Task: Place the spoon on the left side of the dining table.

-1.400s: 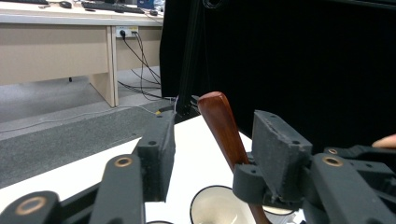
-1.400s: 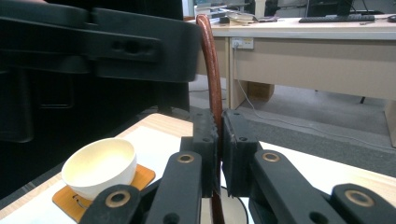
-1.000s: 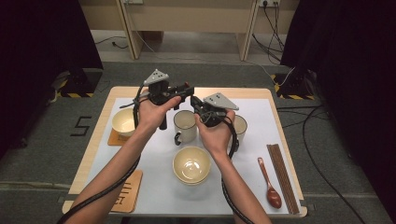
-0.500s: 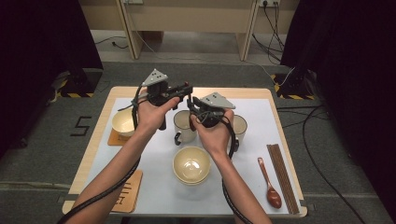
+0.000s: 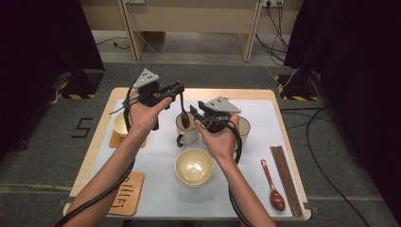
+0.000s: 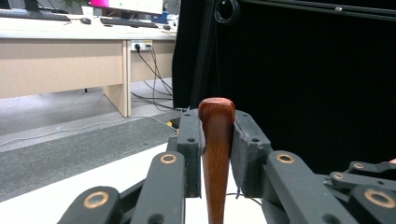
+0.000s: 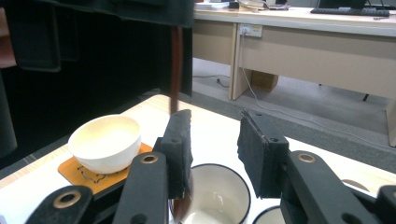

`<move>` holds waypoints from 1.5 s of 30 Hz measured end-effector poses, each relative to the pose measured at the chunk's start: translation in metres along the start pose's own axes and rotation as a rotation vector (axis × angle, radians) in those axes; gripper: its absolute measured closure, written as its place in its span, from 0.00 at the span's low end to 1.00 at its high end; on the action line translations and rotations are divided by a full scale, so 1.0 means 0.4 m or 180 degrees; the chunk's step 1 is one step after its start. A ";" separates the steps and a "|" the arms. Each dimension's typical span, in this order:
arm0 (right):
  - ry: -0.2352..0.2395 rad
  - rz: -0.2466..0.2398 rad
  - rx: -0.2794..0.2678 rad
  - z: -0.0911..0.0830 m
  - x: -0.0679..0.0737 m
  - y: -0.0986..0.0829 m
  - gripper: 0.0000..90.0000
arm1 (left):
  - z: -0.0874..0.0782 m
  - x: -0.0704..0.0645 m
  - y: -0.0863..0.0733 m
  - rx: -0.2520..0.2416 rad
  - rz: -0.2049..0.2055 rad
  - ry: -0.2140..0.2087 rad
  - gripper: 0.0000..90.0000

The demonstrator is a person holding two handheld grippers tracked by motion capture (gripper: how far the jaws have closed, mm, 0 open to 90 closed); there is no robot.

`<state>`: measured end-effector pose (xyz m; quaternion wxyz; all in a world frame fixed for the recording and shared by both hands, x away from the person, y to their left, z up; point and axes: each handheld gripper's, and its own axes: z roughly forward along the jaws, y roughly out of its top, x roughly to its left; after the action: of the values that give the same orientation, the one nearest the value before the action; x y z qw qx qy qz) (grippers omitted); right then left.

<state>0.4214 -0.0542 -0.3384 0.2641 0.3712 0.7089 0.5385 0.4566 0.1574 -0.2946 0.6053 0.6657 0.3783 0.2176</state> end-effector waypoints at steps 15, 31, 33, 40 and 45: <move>-0.0097 0.0056 0.0056 -0.027 -0.038 -0.029 0.71 | -0.037 0.032 0.005 -0.0025 0.0081 0.0142 0.83; -0.0187 0.0068 0.0098 -0.048 -0.066 -0.052 0.71 | -0.073 0.073 0.003 -0.0038 0.0130 0.0298 0.83; -0.0196 0.0076 0.0107 -0.049 -0.071 -0.055 0.70 | -0.078 0.078 0.001 -0.0032 0.0144 0.0323 0.83; -0.0243 0.0104 0.0133 -0.062 -0.087 -0.062 0.70 | -0.092 0.098 -0.003 -0.0043 0.0170 0.0413 0.83; -0.0265 0.0132 0.0163 -0.068 -0.099 -0.073 0.70 | -0.100 0.108 -0.004 -0.0054 0.0185 0.0464 0.83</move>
<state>0.4165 -0.1061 -0.3597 0.2725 0.4146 0.7030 0.5096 0.4531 0.2163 -0.2967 0.5752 0.6536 0.4000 0.2863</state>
